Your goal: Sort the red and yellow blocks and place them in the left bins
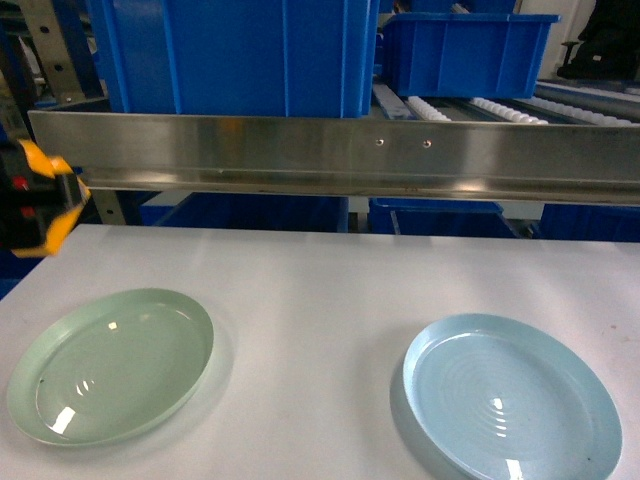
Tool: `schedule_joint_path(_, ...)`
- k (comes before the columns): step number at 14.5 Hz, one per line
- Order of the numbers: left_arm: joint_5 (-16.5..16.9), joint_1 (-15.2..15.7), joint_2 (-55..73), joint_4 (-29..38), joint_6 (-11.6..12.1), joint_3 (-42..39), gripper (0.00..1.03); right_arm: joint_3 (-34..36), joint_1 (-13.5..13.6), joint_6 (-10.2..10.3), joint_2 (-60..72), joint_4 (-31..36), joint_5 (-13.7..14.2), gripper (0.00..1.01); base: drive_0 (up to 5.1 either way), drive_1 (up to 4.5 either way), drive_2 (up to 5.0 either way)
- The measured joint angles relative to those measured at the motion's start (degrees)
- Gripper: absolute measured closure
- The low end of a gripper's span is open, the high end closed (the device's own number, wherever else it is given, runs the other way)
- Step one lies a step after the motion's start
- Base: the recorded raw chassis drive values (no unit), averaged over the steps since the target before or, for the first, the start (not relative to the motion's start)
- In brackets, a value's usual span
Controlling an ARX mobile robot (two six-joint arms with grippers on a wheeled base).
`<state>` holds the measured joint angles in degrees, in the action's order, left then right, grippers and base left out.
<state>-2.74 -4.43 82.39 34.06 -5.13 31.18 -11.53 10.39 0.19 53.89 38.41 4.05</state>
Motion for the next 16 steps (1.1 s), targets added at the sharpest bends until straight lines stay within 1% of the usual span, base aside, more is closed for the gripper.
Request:
schedule_joint_path(1,1.25,0.17,-5.14,-2.73,0.39,0.00,0.76,0.00,0.00,0.00,0.00,-0.02,0.00,0.73,0.0,0.00,0.0)
schedule_joint_path(2,2.23,-0.26,-9.40,-2.82,1.07,-0.11,0.76,0.00,0.00,0.00,0.00,-0.04,0.00,0.73,0.0,0.00,0.0)
schedule_joint_path(3,4.07,-0.46,-12.28,-2.71,1.07,-0.11,0.76,0.00,0.00,0.00,0.00,0.00,0.00,0.73,0.0,0.00,0.0)
schedule_joint_path(5,4.48,-0.68,-12.70,-2.99,1.09,-0.11,0.76,0.00,0.00,0.00,0.00,0.02,0.00,0.73,0.0,0.00,0.0)
schedule_joint_path(16,4.66,-0.68,-12.09,-3.10,1.07,-0.26,0.76,0.00,-0.02,0.00,0.00,-0.02,0.04,0.73,-5.0,2.49,2.5)
